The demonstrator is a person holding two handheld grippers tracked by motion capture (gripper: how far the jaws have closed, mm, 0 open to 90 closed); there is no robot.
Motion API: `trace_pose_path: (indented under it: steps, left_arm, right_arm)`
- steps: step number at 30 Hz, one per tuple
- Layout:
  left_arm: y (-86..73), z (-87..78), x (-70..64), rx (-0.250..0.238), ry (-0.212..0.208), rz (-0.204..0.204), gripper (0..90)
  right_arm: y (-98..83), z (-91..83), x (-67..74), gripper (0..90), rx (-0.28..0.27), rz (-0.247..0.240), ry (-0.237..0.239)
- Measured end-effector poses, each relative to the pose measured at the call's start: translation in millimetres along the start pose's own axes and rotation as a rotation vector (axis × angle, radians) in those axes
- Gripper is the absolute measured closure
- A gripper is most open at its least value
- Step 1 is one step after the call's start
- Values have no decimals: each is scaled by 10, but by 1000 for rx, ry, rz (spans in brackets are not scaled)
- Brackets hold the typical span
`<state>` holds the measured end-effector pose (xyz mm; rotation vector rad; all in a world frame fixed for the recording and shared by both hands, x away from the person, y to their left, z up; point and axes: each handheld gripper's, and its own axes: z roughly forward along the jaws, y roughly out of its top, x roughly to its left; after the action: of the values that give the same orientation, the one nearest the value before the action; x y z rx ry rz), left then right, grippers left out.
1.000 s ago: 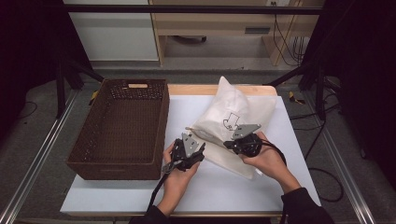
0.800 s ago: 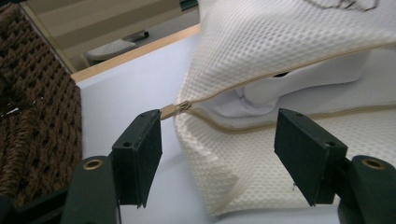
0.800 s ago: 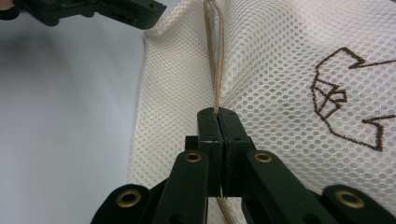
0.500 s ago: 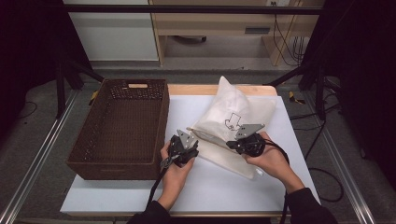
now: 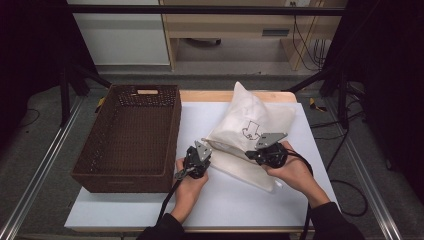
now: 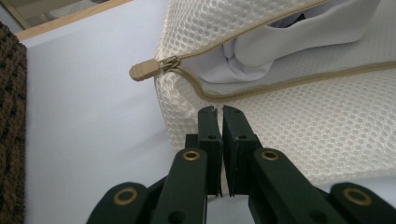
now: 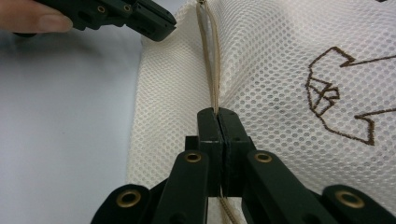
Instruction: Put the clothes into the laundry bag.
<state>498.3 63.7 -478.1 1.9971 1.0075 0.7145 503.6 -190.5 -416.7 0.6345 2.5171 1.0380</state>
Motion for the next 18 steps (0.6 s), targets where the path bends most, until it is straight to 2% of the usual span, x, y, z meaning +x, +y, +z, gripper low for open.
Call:
trace_pose_path:
  steps: [2,4,5,7,8,11,14,16,18]
  left_arm:
    - [0,-21,3,-6,6,1,860]
    - [-1,-55,-9,-22,29,4,749]
    - [-6,-66,-11,-28,51,3,749]
    - [-18,-70,-7,-23,94,9,542]
    - [-29,-62,-5,-26,105,-2,461]
    - [-46,-18,14,-1,102,-19,371]
    - [-47,35,12,39,81,-19,367]
    - [-44,60,-1,56,67,-6,412]
    - [-35,52,-9,50,58,-11,459]
  right_arm:
    - [-2,-6,0,893,1,1,-2]
    - [-5,-12,-4,893,1,0,-2]
    - [-5,-12,-4,893,1,0,-2]
    - [-8,-14,-7,893,2,1,-1]
    - [-11,-14,-7,893,-1,2,0]
    - [-18,-23,-10,893,-1,1,-1]
    - [-21,-37,-13,893,3,-1,-2]
    - [-24,-44,-18,893,-1,1,-3]
    - [-27,-53,-21,893,-2,3,-4]
